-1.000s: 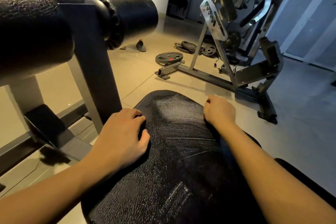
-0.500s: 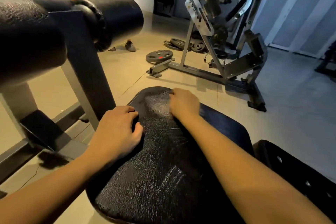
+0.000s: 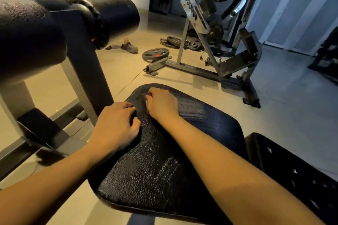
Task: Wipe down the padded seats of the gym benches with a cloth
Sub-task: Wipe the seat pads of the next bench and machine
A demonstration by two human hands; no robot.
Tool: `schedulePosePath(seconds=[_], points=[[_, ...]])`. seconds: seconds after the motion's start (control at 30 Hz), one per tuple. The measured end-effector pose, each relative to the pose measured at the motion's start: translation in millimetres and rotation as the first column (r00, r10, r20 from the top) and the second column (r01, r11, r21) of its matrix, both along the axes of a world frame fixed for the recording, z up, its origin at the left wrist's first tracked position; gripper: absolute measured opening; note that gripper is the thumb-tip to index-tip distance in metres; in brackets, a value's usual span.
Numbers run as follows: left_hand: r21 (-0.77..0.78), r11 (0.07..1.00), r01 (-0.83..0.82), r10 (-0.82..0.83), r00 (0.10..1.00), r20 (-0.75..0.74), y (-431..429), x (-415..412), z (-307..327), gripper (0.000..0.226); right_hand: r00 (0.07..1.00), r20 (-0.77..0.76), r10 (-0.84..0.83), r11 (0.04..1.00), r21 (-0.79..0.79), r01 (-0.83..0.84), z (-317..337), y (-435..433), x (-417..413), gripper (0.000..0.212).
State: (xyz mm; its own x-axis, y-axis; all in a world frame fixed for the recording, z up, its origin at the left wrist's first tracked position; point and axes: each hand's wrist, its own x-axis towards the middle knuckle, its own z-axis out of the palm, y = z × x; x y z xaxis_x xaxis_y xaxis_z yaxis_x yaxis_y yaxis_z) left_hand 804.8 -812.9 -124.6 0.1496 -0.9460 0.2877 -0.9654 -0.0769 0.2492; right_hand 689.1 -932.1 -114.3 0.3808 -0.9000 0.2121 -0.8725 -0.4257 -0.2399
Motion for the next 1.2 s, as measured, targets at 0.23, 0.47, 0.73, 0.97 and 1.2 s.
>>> schedulePosePath(seconds=[0.23,0.47,0.73,0.97,1.2], points=[[-0.022,1.000,-0.008,0.008,1.000,0.013,-5,3,-6,0.042,0.870,-0.033,-0.492,0.870,-0.064,0.489,-6,-30,-159,0.025],[-0.013,1.000,0.006,-0.007,1.000,-0.027,-3,6,-6,0.038,0.970,0.051,-0.239,0.971,-0.013,0.240,-8,5,-37,0.027],[-0.013,1.000,0.003,-0.004,0.999,-0.035,0,4,-1,0.045,0.986,0.062,-0.158,0.987,0.038,0.156,-3,7,-87,0.028],[-0.014,1.000,-0.006,0.006,1.000,0.021,-5,4,-6,0.045,0.872,-0.043,-0.488,0.873,-0.042,0.486,-9,-12,-146,0.024],[-0.014,1.000,0.002,-0.002,1.000,0.017,2,1,0,0.049,0.989,-0.070,0.129,0.992,-0.006,-0.130,0,26,-7,0.024]])
